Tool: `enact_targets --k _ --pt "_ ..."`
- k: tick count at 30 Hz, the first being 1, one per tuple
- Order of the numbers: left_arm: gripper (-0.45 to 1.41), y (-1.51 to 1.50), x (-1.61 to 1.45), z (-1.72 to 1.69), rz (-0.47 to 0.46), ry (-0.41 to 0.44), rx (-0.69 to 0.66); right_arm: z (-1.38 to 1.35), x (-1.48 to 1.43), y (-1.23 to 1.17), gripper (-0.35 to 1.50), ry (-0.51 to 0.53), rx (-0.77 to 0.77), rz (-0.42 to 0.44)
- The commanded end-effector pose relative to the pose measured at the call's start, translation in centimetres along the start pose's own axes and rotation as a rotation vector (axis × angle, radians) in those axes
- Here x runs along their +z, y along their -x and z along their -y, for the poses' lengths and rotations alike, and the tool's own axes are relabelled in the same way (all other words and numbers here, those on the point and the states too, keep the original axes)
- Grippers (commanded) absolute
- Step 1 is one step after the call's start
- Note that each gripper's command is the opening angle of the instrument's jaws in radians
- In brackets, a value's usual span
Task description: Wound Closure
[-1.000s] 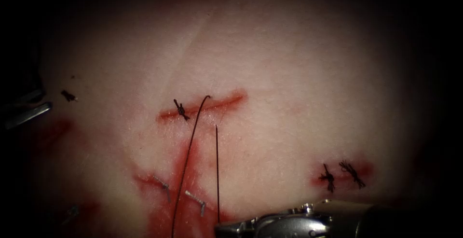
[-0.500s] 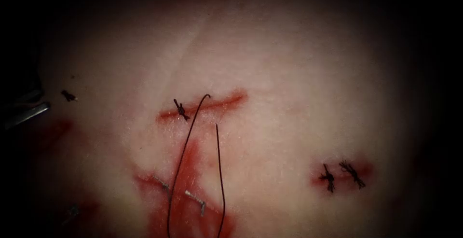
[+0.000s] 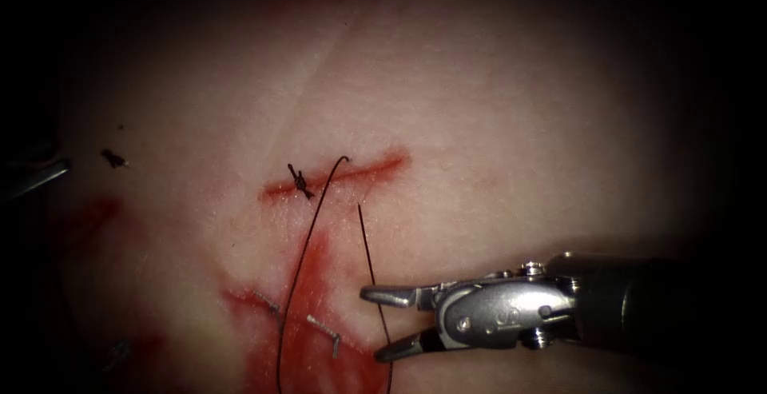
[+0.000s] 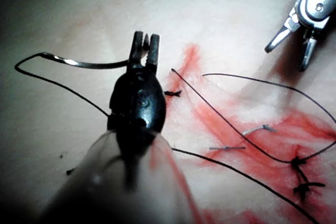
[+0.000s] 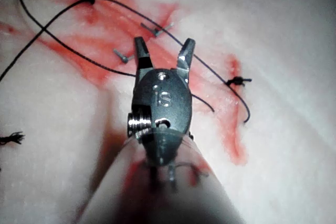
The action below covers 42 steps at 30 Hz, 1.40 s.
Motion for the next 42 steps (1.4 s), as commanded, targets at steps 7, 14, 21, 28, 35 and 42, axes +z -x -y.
enact_targets --k 7,14,21,28,35,42 --pt "-0.45 0.08 0.14 -0.04 -0.001 -0.008 0.005 -0.50 0.14 0.63 1.16 0.051 -0.060 0.048" --pt "-0.45 0.11 0.17 -0.06 -0.004 -0.014 0.007 -0.74 0.45 1.15 1.16 0.098 -0.119 0.073" --pt "-0.45 0.10 0.16 -0.06 -0.003 -0.014 0.007 -0.67 0.72 1.61 1.18 0.086 -0.149 0.053" --pt "-0.45 0.10 0.16 -0.06 -0.003 -0.015 0.007 -0.48 0.89 1.69 1.01 0.052 -0.140 0.031" --pt "-0.45 0.10 0.16 -0.06 -0.003 -0.015 0.007 -0.37 0.95 1.66 0.69 0.038 -0.118 0.027" --pt "-0.45 0.10 0.16 -0.06 -0.002 -0.016 0.007 -0.26 0.89 1.64 -0.35 -0.007 -0.108 0.046"
